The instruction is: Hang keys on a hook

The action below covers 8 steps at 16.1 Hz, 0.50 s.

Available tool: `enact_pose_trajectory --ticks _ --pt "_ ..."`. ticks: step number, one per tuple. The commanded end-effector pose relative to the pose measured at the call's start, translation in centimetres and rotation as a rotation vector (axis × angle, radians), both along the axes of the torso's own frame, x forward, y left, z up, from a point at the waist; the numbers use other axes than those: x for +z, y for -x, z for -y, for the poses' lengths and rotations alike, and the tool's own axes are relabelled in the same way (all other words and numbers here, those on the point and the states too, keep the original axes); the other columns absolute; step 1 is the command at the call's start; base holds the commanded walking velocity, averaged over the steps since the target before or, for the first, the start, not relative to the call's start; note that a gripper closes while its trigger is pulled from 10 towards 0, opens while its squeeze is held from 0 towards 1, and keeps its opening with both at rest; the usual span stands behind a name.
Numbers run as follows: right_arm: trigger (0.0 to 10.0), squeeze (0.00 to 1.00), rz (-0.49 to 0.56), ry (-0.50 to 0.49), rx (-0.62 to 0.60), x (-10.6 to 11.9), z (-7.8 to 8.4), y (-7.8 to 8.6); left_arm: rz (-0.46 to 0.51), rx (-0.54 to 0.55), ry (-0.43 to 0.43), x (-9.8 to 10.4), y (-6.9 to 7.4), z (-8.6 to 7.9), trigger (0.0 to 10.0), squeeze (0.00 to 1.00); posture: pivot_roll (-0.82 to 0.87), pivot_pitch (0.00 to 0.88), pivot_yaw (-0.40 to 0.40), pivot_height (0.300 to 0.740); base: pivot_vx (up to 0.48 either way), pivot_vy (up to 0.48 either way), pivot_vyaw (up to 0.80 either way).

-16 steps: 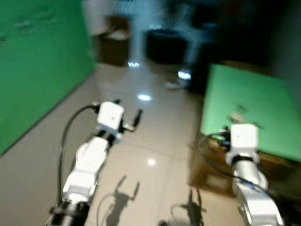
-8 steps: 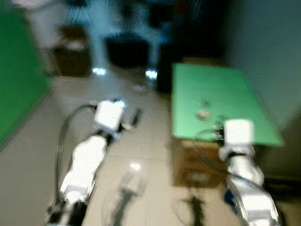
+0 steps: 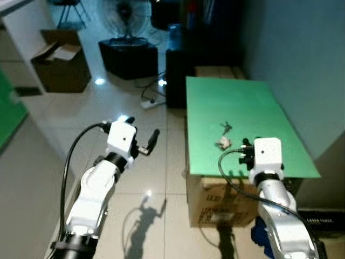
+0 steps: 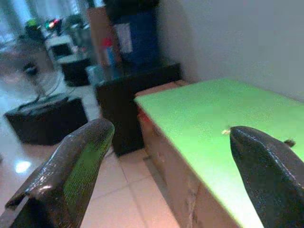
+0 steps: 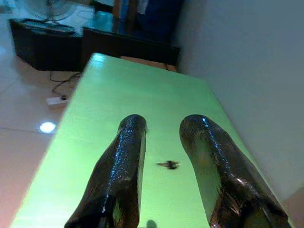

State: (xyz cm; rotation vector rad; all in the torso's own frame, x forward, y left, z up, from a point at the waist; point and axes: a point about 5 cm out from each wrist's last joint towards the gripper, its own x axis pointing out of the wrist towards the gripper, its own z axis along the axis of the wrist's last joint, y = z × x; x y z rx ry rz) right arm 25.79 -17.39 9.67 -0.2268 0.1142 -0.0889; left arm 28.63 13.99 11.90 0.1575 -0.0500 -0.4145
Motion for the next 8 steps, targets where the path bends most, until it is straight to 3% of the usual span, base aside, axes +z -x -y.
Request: enact_pose_trajectory --ticks 1,4,8 --pt "10.0 0.0 -0.007 0.002 -0.02 0.0 0.89 0.05 0.016 -0.032 0.006 0.56 -0.18 0.94 10.0 0.0 -0.13 0.0 0.019 0.74 0.409 0.0 -0.66" --pt "10.0 0.0 -0.012 0.005 -0.017 -0.1 1.02 0.15 0.005 -0.06 -0.007 0.48 -0.11 1.21 10.0 0.0 -0.14 0.0 0.034 0.74 0.409 0.0 -0.75" --pt "10.0 0.0 -0.015 -0.004 -0.021 -0.17 1.29 0.12 0.008 -0.063 -0.013 0.66 -0.2 1.02 10.0 0.0 -0.12 0.0 0.043 0.74 0.408 0.0 0.0"
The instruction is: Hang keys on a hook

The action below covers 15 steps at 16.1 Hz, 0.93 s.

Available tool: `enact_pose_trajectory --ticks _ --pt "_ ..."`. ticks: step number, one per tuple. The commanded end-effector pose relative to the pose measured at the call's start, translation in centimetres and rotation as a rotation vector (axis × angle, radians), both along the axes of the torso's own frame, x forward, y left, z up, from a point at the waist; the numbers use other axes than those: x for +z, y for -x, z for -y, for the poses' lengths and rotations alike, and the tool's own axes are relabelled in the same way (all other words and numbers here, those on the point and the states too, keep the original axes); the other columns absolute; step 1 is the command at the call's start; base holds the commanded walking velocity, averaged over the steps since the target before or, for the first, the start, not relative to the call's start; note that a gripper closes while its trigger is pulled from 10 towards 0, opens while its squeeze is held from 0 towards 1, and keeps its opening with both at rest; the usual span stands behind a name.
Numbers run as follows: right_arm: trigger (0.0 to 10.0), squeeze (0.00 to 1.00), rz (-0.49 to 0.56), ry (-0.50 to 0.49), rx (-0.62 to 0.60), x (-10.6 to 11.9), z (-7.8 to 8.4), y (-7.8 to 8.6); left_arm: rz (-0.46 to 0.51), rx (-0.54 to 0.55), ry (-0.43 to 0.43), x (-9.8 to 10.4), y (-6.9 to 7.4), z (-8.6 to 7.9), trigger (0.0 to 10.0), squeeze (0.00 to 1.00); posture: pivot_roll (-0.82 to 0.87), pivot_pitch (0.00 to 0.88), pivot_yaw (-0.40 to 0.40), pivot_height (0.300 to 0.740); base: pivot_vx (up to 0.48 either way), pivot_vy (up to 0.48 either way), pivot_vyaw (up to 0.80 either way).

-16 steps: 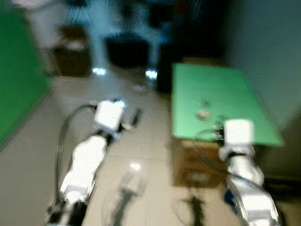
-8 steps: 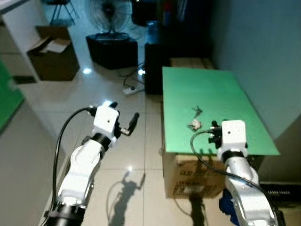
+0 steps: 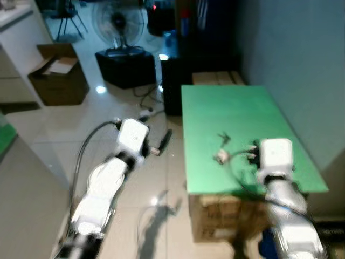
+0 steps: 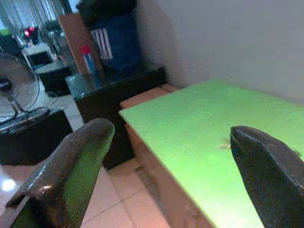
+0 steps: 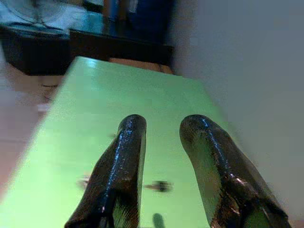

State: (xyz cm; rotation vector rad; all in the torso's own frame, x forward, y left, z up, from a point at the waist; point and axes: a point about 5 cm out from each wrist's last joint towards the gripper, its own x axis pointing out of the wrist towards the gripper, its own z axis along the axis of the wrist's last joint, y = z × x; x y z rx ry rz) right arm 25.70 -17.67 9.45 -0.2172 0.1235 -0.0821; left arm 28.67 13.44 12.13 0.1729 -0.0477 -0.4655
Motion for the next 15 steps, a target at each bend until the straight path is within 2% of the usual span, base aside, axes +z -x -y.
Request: enact_pose_trajectory --ticks 1,5,9,11,12,13,14,15 --pt "10.0 0.0 -0.009 0.002 -0.027 -0.1 1.0 0.1 0.01 -0.014 0.004 0.4 -0.1 0.5 10.0 0.0 -0.12 0.0 0.043 0.74 0.405 0.0 -0.8" --pt "10.0 0.0 -0.016 -0.01 -0.019 -0.3 0.3 0.7 0.006 -0.019 0.005 0.5 0.0 0.4 10.0 0.0 -0.13 0.0 0.046 0.74 0.406 0.0 -0.8" --pt "10.0 0.0 -0.026 0.001 -0.024 -0.2 0.8 0.6 0.003 -0.032 -0.005 0.6 -0.2 0.9 10.0 0.0 -0.14 0.0 0.039 0.74 0.385 0.0 0.0" --pt "10.0 0.0 -0.047 -0.052 0.065 -0.3 0.3 0.1 -0.003 -0.009 -0.037 0.4 -0.3 0.6 10.0 0.0 -0.13 0.0 0.034 0.74 0.0 0.0 0.0" --pt "10.0 0.22 -0.058 -0.098 0.167 -0.4 -0.6 -0.1 0.01 0.005 -0.047 0.6 -0.4 0.3 10.0 0.0 -0.12 0.0 0.03 0.74 0.0 0.0 0.0" --pt "10.0 1.0 -0.082 -0.13 0.231 -0.6 -1.3 -0.3 0.012 0.012 -0.057 0.6 -0.4 0.1 10.0 0.0 -0.12 0.0 0.03 0.74 0.0 0.0 0.0" --pt "10.0 1.0 -0.117 -0.123 0.27 -1.0 -1.9 -0.8 0.011 0.004 -0.062 0.6 -0.4 -0.1 10.0 0.0 -0.12 0.0 0.028 0.74 0.0 0.0 0.0" --pt "10.0 1.0 -0.122 -0.145 0.258 -1.1 -2.0 -1.2 0.009 0.0 -0.061 0.6 -0.4 -0.1 10.0 0.0 -0.11 0.0 0.028 0.74 0.0 0.0 0.0"
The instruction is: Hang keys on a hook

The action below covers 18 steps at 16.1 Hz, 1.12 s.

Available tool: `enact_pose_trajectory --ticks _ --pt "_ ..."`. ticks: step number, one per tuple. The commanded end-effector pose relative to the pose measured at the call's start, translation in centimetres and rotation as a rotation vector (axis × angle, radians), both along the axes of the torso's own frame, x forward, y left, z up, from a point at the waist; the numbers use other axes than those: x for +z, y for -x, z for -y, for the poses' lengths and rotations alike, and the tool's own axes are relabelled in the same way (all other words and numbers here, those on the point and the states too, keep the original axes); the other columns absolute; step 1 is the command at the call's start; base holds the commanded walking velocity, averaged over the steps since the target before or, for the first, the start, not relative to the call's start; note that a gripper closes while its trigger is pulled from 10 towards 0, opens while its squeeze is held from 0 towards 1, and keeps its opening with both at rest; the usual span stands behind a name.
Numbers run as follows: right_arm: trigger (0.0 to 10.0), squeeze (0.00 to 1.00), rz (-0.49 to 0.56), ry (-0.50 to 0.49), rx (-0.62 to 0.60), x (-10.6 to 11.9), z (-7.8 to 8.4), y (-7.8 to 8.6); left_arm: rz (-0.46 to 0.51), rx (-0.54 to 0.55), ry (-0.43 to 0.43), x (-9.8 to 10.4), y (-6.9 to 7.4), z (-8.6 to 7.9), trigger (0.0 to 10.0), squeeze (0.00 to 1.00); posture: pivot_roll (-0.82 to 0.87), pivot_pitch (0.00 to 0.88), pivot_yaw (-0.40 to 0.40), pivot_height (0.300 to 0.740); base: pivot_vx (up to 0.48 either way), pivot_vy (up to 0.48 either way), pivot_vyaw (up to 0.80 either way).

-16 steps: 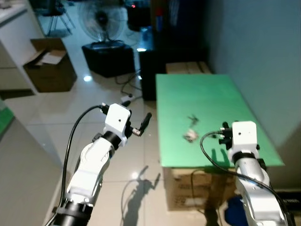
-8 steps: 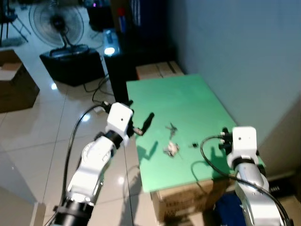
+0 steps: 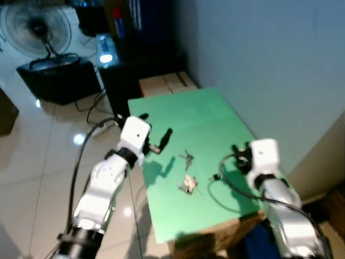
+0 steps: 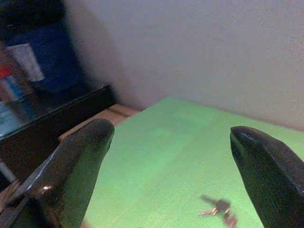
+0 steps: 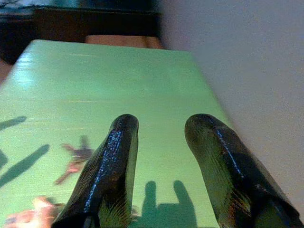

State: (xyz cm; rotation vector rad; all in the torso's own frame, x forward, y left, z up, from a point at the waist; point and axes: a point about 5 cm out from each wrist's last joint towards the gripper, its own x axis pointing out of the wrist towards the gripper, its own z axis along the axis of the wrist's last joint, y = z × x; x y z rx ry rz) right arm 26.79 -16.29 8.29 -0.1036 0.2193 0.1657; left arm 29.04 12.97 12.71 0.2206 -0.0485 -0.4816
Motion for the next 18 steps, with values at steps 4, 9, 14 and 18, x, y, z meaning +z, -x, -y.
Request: enact_pose_trajectory --ticks 4,9,14,18 --pt "10.0 1.0 -0.23 -0.03 0.165 -2.7 -2.5 -2.5 -0.044 -0.087 -0.042 -0.2 0.4 0.2 10.0 0.0 -0.09 0.0 0.046 0.74 0.0 0.0 0.0" --pt "10.0 1.0 -0.448 -0.034 0.157 -5.3 -2.5 -4.5 -0.095 -0.208 -0.13 -0.4 1.4 0.3 10.0 0.0 -0.04 0.068 0.051 0.74 0.0 0.0 0.0" --pt "10.0 0.71 -0.464 -0.15 0.05 -5.0 -1.5 -6.1 -0.107 -0.236 -0.167 0.0 1.8 0.0 10.0 0.0 0.0 0.11 0.07 0.74 0.0 0.0 0.0" --pt "10.0 0.0 -0.459 -0.256 0.092 -4.2 -2.0 -7.0 -0.119 -0.275 -0.211 0.5 2.2 -0.6 10.0 0.0 0.02 0.13 0.105 0.74 0.0 0.0 0.0"
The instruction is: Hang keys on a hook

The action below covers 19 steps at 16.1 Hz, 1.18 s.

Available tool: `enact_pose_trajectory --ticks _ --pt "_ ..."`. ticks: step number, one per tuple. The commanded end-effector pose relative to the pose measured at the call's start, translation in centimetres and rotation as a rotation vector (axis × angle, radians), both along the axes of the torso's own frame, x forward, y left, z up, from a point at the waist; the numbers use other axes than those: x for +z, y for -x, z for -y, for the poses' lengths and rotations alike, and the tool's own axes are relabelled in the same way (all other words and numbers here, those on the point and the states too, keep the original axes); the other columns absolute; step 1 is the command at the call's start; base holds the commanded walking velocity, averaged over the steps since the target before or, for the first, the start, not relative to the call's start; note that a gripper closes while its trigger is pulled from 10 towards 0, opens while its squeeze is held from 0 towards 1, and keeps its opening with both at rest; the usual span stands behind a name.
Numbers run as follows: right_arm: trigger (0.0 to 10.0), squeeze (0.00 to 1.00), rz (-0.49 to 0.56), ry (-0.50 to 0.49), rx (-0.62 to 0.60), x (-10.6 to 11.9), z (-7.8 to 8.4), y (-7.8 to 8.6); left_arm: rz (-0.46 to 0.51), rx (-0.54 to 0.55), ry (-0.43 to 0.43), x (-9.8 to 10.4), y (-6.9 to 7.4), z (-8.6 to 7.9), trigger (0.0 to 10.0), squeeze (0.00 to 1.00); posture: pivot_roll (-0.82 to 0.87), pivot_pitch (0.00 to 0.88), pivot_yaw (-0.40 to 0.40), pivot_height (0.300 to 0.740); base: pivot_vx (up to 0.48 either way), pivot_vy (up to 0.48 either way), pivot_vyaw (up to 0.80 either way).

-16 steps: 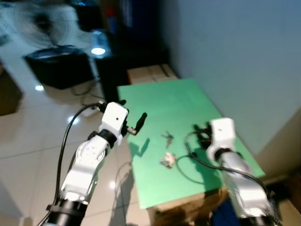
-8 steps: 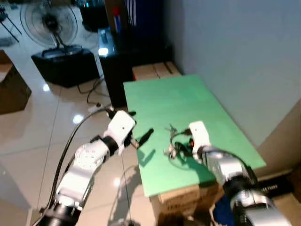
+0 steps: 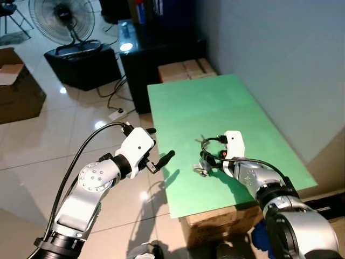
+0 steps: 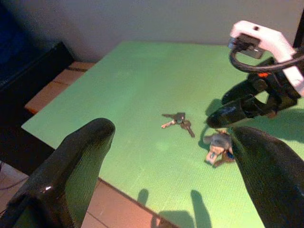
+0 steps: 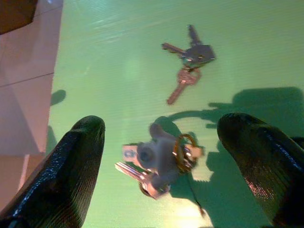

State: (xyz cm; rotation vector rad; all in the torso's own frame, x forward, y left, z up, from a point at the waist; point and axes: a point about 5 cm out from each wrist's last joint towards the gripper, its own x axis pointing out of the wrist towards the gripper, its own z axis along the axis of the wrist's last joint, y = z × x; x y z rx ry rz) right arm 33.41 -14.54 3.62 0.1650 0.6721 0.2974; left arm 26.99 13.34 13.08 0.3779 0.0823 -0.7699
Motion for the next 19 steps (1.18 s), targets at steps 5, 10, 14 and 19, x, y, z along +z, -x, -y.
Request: enact_pose_trajectory --ticks 5,10,14,19 --pt "10.0 0.0 -0.055 -0.006 -0.005 -0.7 -0.3 0.4 -0.013 -0.025 -0.032 0.3 0.7 -0.1 10.0 0.0 0.04 0.142 0.116 0.74 0.0 0.0 0.0" --pt "10.0 0.0 -0.087 -0.021 -0.052 -1.0 -0.3 0.6 -0.022 -0.039 -0.03 0.6 1.0 0.3 10.0 0.0 0.03 0.139 0.11 0.74 0.0 0.0 0.0" --pt "10.0 0.0 -0.114 -0.035 -0.041 -1.2 -0.6 0.8 -0.039 -0.075 -0.042 0.7 1.0 0.2 10.0 0.0 0.03 0.131 0.104 0.74 0.0 0.0 0.0" --pt "10.0 0.0 -0.157 0.024 -0.064 -1.6 0.2 1.1 -0.102 -0.192 -0.019 1.3 0.9 1.1 10.0 0.0 0.0 0.122 0.095 0.74 0.0 0.0 0.0"
